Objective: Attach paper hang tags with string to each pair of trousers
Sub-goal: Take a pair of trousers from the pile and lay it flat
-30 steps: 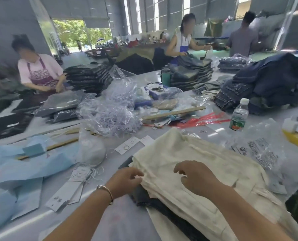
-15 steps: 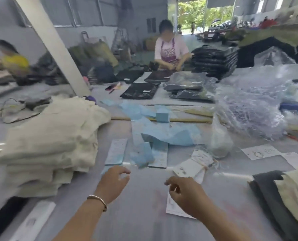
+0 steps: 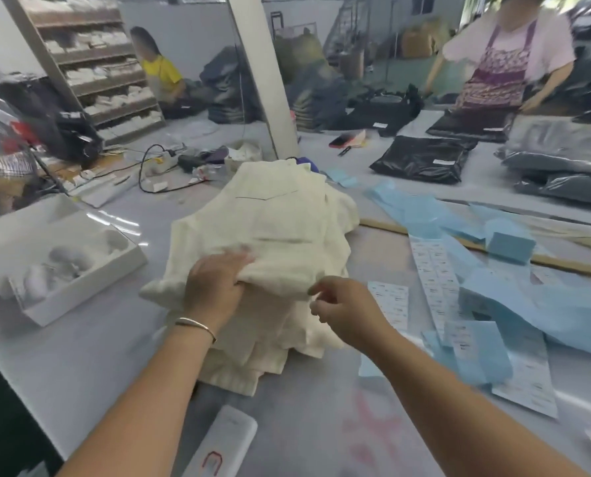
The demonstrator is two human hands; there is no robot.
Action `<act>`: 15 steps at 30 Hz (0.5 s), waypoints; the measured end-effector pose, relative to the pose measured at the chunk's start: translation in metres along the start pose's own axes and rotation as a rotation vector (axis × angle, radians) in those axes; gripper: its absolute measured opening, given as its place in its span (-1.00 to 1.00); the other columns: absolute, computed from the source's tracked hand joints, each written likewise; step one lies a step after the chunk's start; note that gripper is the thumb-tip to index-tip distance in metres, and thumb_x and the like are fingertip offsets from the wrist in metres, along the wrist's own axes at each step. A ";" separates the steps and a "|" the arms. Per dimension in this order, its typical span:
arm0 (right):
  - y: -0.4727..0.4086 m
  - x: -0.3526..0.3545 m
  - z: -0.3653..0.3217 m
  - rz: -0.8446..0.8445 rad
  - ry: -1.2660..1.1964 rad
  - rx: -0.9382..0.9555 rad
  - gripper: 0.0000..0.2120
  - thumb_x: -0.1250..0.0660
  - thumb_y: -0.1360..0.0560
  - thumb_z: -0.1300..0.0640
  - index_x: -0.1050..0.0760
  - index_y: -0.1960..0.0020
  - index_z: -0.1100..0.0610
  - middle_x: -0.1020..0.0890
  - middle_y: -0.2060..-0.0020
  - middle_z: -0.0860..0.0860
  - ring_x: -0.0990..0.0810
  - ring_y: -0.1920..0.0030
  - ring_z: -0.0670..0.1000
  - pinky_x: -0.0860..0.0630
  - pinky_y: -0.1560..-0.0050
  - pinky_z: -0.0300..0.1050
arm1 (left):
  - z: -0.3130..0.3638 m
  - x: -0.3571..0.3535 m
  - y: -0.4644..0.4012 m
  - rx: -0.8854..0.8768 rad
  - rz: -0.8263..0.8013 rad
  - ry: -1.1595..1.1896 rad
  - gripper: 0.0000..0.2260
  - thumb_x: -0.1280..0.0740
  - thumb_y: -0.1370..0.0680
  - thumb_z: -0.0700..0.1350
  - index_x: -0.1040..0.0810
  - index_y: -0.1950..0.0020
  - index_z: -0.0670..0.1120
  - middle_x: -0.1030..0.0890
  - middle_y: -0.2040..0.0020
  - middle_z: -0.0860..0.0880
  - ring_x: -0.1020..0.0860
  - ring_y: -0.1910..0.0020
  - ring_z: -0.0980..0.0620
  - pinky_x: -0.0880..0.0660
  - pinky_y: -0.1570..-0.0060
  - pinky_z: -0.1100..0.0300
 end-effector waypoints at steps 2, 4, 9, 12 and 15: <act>-0.022 -0.004 0.002 0.032 -0.229 -0.157 -0.69 -0.35 -0.51 -0.07 -0.53 0.01 0.20 -0.68 0.29 0.10 -0.65 0.32 0.05 -0.60 0.12 0.04 | -0.006 0.022 -0.010 0.043 0.087 0.106 -0.72 -0.37 -0.51 -0.13 -0.62 -0.21 -0.06 -0.66 -0.08 -0.20 -0.59 -0.06 -0.26 -0.49 0.01 -0.04; -0.036 -0.007 0.012 0.029 -0.579 -0.398 -0.38 -0.27 -0.46 -0.33 -0.46 -0.05 0.27 -0.69 0.25 0.20 -0.70 0.30 0.13 -0.62 0.28 -0.02 | 0.000 0.047 -0.016 -0.001 0.158 0.094 -0.79 -0.40 -0.53 -0.09 -0.64 -0.13 -0.12 -0.66 0.08 -0.26 -0.61 0.08 -0.30 -0.52 0.16 -0.07; -0.069 0.005 -0.028 -0.220 -1.275 -0.359 -0.41 -0.20 -0.49 -0.33 -0.52 -0.28 0.10 -0.68 -0.06 0.15 -0.66 -0.06 0.19 -0.60 0.04 0.03 | 0.066 0.082 0.025 -0.405 0.086 0.288 -0.72 -0.27 -0.50 0.15 -0.64 0.11 -0.01 -0.58 0.23 0.08 -0.54 0.25 0.09 -0.48 0.29 0.16; -0.077 0.025 -0.029 -0.114 -0.856 -0.338 -0.79 -0.33 -0.53 0.13 -0.69 0.18 0.15 -0.71 0.30 0.04 -0.68 0.28 -0.03 -0.57 0.28 -0.23 | 0.079 0.030 0.049 -0.442 -0.348 0.400 -0.57 -0.35 -0.41 0.31 -0.63 -0.17 0.13 -0.52 -0.13 0.25 -0.47 -0.13 0.30 -0.36 -0.09 0.46; -0.062 0.021 -0.004 -0.118 -0.412 -0.417 -0.75 -0.33 -0.34 0.41 -0.49 0.49 0.23 -0.52 0.53 0.08 -0.50 0.49 0.06 -0.43 0.46 -0.26 | 0.023 0.016 0.038 -0.109 -0.183 0.534 -0.63 -0.42 -0.44 0.20 -0.64 -0.16 0.05 -0.52 -0.18 0.13 -0.41 -0.25 0.19 -0.29 -0.25 0.37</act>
Point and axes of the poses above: each hand's wrist, its own y-axis away from the middle knuckle, its own x-axis out of the back of the hand, z = x × y, the point moved 9 cm from there along -y, towards the middle knuckle
